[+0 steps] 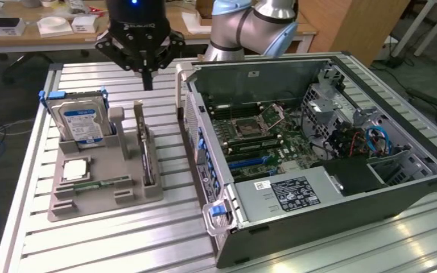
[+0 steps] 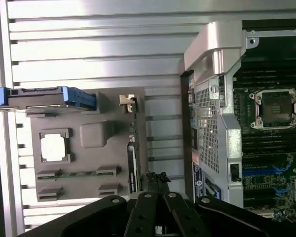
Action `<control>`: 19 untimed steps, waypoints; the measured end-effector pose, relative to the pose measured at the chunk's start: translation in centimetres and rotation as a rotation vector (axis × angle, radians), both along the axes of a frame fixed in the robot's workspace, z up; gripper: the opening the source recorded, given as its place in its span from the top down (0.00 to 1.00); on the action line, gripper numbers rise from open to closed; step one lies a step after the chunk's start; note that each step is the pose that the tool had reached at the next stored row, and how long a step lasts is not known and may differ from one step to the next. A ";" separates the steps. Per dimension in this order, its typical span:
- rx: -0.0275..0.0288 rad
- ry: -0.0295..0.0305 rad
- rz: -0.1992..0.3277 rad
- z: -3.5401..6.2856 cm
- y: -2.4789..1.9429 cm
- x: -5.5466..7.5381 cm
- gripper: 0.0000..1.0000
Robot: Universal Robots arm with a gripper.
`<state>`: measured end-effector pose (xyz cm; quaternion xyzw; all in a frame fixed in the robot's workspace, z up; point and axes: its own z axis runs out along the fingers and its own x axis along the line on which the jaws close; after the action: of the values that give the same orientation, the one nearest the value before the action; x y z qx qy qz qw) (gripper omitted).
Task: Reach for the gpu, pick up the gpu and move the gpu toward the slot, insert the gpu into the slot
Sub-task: 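Reach for the gpu, then pick up the gpu and move the gpu toward the slot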
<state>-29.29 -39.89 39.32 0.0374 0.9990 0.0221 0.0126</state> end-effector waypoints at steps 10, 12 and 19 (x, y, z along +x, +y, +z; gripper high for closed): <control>0.0000 0.0000 0.000 0.00 0.00 -3.0 0.90; -0.0001 0.0000 0.000 0.00 0.00 -3.0 0.90; 0.0000 0.0000 0.000 0.00 0.00 -3.0 0.90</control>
<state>-32.34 -39.88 39.32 0.0374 0.9990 0.0221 0.0126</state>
